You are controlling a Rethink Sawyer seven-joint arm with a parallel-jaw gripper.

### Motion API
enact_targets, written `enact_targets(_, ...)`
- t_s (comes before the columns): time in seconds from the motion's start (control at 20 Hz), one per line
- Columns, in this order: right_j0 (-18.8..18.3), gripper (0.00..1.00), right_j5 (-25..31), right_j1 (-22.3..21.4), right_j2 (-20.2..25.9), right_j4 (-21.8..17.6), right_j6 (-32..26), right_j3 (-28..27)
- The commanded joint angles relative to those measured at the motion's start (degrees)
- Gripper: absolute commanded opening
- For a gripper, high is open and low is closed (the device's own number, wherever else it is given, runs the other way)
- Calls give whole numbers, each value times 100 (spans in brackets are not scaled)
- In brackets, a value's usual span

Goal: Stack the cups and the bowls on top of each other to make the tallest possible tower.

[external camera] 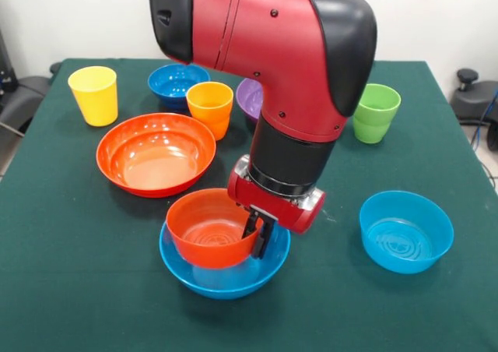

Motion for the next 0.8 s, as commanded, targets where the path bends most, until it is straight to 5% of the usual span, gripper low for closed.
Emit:
enact_targets(0.05, -129, 0, -3, 33, 753, -310, -816, 492)
enact_targets(0.7, -236, 0, -177, -43, 938, -298, -811, 674)
enact_targets(0.75, -262, 100, -157, -40, 980, -298, -819, 663)
enact_targets(0.8, -289, 100, -175, -47, 1014, -280, -819, 685)
